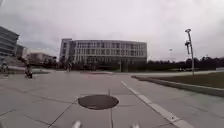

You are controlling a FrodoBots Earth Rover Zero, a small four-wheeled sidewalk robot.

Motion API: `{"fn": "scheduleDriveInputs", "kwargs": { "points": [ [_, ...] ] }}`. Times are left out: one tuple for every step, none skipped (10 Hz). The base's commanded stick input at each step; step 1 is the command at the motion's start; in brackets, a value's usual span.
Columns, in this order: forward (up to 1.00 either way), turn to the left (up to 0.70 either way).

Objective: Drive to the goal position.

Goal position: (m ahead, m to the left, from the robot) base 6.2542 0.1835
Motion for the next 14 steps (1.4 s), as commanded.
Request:
{"fn": "scheduleDriveInputs", "kwargs": {
  "points": [
    [0.7, 0.02],
    [0.7, 0.03],
    [0.7, 0.03],
    [0.7, 0.02],
    [0.7, 0.03],
    [0.7, 0.03],
    [0.7, 0.02],
    [0.7, 0.03],
    [0.7, 0.02],
    [0.7, 0.03],
    [0.7, 0.02],
    [0.7, 0.02],
    [0.7, 0.02],
    [0.7, 0.0]
  ]
}}
